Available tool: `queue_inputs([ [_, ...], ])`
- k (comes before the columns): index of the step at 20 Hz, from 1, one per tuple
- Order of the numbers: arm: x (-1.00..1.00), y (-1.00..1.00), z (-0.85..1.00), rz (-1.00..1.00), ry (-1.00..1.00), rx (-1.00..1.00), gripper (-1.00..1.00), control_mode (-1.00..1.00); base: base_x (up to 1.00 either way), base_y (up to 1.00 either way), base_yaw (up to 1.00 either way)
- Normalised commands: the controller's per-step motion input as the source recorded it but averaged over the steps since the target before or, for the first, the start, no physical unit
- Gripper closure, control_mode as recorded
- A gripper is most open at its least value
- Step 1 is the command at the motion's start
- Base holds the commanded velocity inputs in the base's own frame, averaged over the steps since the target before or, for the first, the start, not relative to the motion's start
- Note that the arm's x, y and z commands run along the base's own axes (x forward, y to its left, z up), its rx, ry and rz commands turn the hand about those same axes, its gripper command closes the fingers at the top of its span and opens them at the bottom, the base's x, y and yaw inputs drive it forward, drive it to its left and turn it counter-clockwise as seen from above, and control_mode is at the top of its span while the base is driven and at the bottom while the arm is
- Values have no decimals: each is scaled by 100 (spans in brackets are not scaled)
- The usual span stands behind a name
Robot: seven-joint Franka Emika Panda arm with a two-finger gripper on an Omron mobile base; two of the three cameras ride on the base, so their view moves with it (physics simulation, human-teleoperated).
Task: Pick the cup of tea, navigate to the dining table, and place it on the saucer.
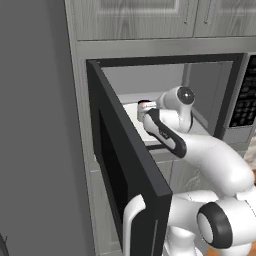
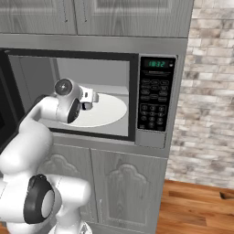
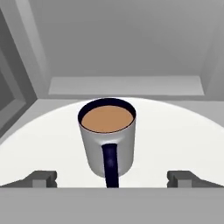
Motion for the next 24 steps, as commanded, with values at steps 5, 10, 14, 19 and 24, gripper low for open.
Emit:
queue_inputs([
  [5,10,0,-12,0,4,0,-100,-100,0,0,0],
  [10,4,0,-16,0,4,0,-100,-100,0,0,0],
  [14,13,5,-11,0,5,0,-100,-100,0,0,0],
  [19,20,10,-9,0,6,0,-100,-100,0,0,0],
  [24,20,10,-11,0,5,0,-100,-100,0,0,0],
])
